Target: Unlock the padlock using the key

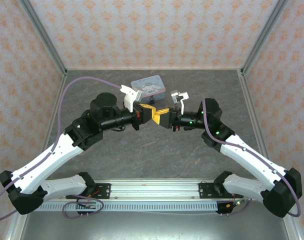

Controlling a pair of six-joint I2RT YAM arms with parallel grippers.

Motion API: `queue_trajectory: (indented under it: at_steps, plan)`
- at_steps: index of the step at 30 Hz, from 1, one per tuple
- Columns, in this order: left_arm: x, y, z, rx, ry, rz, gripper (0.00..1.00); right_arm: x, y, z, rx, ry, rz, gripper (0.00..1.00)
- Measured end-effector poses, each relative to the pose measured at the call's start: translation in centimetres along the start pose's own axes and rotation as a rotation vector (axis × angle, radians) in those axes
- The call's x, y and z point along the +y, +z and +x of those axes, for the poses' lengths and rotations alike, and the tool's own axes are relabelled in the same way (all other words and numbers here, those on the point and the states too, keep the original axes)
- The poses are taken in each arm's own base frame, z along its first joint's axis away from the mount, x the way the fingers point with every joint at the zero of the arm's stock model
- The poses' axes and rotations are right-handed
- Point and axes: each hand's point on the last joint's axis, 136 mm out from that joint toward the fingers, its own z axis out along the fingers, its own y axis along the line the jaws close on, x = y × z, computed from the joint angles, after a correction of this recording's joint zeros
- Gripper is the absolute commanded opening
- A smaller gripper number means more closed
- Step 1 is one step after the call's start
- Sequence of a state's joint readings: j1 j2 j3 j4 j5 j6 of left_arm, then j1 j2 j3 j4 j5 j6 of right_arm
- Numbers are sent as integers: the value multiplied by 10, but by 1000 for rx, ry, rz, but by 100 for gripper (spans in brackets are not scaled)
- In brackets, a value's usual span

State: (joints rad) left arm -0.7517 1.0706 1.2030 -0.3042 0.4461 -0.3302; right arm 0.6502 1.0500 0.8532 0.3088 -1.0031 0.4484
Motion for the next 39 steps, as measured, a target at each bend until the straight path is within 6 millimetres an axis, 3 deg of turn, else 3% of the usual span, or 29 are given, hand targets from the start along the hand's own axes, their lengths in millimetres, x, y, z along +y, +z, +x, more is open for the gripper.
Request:
queue_trajectory:
  at_steps: [11, 12, 13, 15, 21, 26, 30, 35, 39]
  plan:
    - [3, 0, -1, 0, -3, -8, 0, -1, 0, 0, 1, 2, 2, 0]
    - [4, 0, -1, 0, -5, -11, 6, -1, 0, 0, 0, 2, 3, 0]
    - [5, 0, -1, 0, -6, -13, 21, -2, 0, 0, -1, 3, 7, 0]
    - [10, 2, -2, -2, -13, -27, 39, -3, 0, 0, -1, 4, 10, 0]
    - [41, -3, -13, -45, -66, -130, 61, -13, -5, 9, 15, 11, 89, 0]
    - [83, -17, -26, -114, -156, -257, 71, -24, -16, 16, 7, 16, 183, 0]
    - [123, -13, -24, -118, -232, -368, 75, -38, -25, 22, -9, 32, 272, 0]
    - [188, 34, 8, 16, -288, -518, 77, -58, -44, 29, -55, 49, 417, 0]
    - [229, 80, 34, 143, -301, -582, 77, -58, -61, 26, -109, 34, 484, 0]
